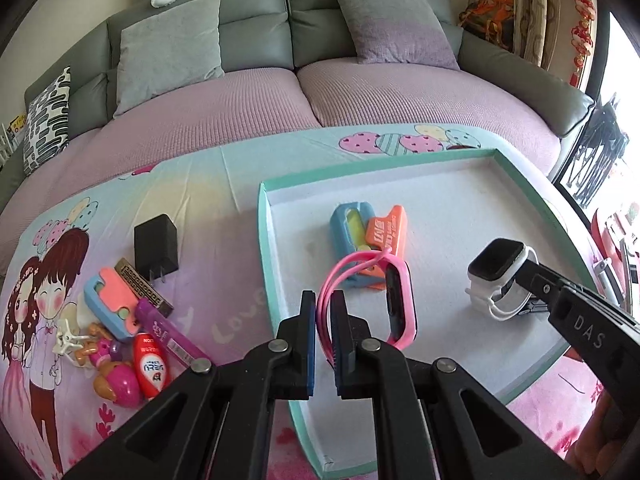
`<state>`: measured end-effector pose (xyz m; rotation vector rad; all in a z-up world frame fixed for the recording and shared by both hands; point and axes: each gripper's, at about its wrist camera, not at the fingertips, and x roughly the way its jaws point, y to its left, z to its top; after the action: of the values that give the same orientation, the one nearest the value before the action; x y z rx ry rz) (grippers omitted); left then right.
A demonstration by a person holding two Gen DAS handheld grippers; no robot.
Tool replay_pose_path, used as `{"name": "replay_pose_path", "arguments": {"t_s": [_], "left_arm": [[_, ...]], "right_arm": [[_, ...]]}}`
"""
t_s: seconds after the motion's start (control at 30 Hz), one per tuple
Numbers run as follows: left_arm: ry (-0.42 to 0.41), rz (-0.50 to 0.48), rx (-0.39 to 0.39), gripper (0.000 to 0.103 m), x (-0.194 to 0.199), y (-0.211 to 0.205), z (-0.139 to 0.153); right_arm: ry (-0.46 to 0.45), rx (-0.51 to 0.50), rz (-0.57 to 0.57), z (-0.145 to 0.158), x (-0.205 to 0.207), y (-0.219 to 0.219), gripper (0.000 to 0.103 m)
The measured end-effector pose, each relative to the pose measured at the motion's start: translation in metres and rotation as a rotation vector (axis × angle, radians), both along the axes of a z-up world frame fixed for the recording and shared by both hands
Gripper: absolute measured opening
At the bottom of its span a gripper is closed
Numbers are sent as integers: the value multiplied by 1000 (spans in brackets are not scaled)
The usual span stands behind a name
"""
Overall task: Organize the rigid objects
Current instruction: 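Carry the pink band with the left tool while the right tool carries the white watch over the tray, then open the left tool to drop the pink band while the right tool releases the white watch into the tray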
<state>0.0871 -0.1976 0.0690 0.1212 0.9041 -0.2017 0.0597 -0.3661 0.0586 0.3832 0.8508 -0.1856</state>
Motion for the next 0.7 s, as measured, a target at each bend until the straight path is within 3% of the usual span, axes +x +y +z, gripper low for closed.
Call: {"name": "replay_pose_path", "arguments": {"t_s": [0.7], "left_arm": [[70, 15, 45, 8, 5, -3, -22]], "right_arm": [[21, -25, 31, -1, 4, 8, 12]]}}
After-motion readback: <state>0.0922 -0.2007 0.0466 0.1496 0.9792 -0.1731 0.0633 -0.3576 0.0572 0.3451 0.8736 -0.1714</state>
